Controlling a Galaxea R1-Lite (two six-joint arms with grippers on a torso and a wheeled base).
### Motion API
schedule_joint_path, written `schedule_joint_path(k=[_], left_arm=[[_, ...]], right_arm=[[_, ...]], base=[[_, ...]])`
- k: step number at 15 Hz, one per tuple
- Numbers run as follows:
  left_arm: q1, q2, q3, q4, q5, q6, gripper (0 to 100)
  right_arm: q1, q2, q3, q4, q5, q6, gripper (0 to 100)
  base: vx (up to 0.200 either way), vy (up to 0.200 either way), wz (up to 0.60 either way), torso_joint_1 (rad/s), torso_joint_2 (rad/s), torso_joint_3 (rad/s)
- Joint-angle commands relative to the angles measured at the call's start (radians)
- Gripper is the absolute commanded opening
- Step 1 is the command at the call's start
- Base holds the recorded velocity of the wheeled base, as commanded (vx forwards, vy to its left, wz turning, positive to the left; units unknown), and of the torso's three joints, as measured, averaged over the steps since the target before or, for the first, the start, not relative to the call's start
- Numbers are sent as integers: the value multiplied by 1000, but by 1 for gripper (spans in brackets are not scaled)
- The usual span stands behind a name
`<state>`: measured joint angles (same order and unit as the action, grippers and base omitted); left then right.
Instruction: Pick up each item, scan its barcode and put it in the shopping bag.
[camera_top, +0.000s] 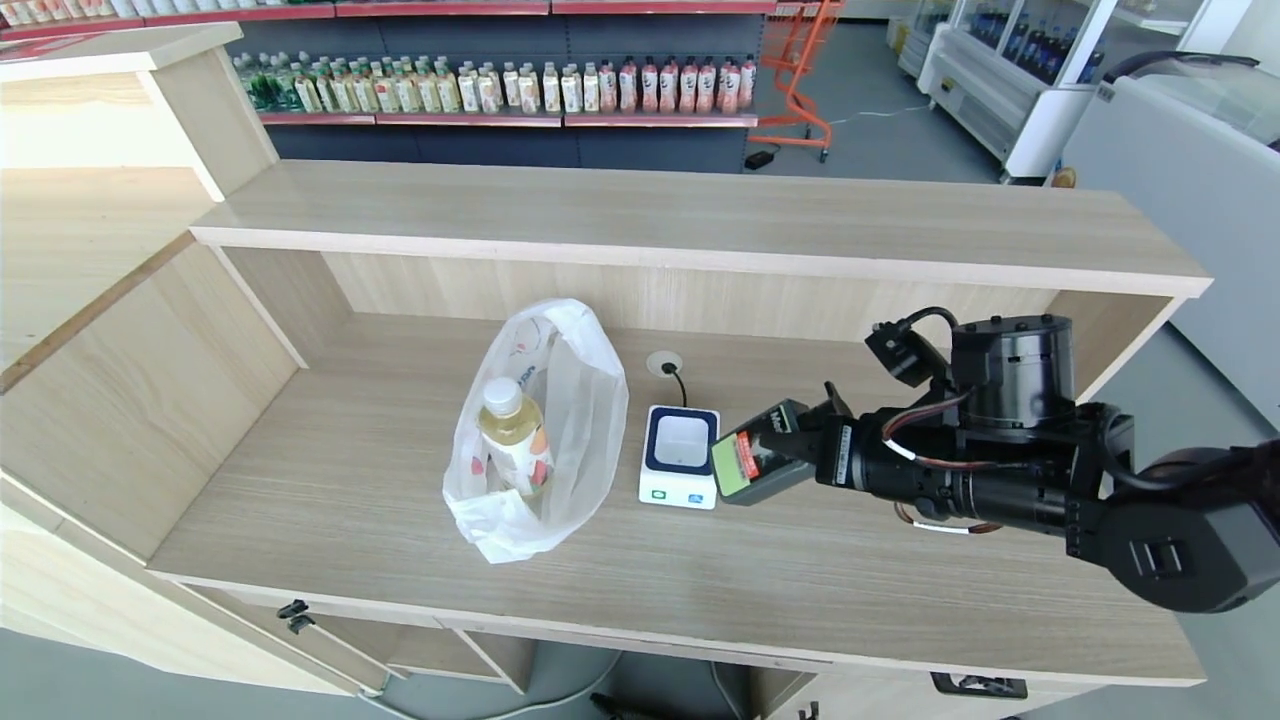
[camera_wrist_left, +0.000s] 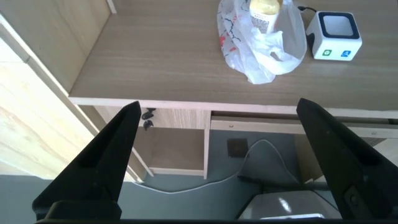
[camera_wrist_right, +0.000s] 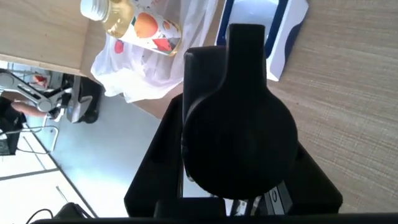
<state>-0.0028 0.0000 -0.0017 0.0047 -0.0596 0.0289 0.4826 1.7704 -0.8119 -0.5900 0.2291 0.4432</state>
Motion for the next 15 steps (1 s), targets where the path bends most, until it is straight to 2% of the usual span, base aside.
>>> schedule_joint_path(k=[1, 7, 11, 15], left_arm=[[1, 2, 0, 0, 1, -1, 100], [1, 2, 0, 0, 0, -1, 100], [1, 0, 0, 0, 1, -1, 100], [1, 0, 0, 0, 0, -1, 100]], right_arm=[[-1, 0, 2, -2, -1, 5, 0], [2, 96, -27, -11, -30, -26, 0], [2, 221, -69, -117, -86, -86, 0], [13, 316, -181, -122, -79, -80, 0]], base=[[200, 0, 0, -17, -2, 7], [0, 0, 0, 0, 0, 0], [0, 0, 0, 0, 0, 0], [0, 0, 0, 0, 0, 0]])
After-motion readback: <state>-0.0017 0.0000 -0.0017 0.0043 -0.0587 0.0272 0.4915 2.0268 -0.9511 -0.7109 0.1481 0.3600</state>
